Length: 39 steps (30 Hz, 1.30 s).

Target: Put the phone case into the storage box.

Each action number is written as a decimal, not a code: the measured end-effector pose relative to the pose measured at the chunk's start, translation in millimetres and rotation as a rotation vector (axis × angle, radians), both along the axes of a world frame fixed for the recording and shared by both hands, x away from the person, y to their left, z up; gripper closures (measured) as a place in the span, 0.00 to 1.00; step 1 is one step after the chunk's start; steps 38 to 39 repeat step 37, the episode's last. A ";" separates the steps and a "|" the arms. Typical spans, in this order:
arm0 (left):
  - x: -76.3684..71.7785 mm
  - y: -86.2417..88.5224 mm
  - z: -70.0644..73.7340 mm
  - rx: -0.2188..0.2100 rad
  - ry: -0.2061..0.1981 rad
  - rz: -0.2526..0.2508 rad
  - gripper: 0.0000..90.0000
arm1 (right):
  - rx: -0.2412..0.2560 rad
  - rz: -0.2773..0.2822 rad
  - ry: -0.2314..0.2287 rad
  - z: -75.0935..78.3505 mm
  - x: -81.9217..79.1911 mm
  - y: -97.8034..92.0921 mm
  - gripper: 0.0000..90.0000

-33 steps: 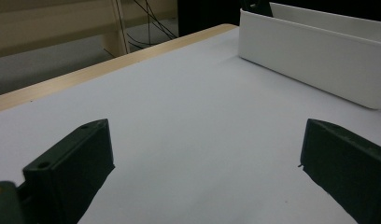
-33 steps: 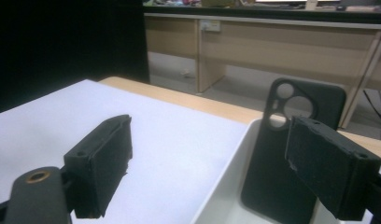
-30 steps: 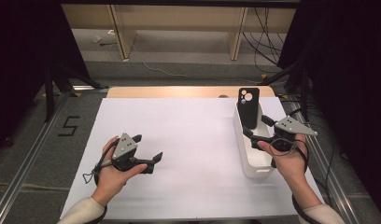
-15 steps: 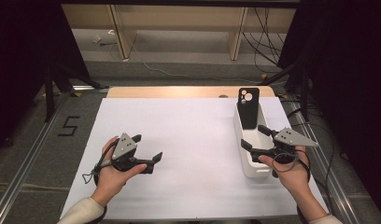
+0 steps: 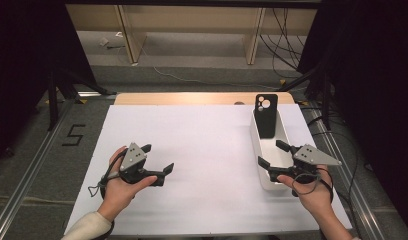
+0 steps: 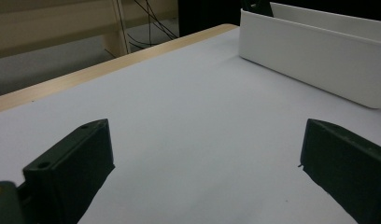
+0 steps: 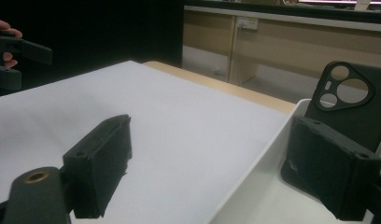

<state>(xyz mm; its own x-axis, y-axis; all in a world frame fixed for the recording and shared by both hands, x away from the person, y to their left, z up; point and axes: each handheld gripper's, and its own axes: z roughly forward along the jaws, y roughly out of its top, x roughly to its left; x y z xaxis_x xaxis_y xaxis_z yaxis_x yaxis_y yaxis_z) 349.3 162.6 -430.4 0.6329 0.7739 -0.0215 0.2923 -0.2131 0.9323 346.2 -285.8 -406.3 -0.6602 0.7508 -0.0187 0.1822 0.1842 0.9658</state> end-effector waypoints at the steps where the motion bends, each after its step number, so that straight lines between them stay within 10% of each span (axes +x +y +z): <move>1: 0.0 0.0 -0.1 0.000 0.000 0.000 0.02 | -0.001 0.001 0.001 -0.3 -0.6 0.0 0.17; 39: 0.3 -0.3 0.0 -0.001 0.000 -0.004 0.03 | -0.011 -0.002 -0.002 -8.2 -10.5 -3.4 0.17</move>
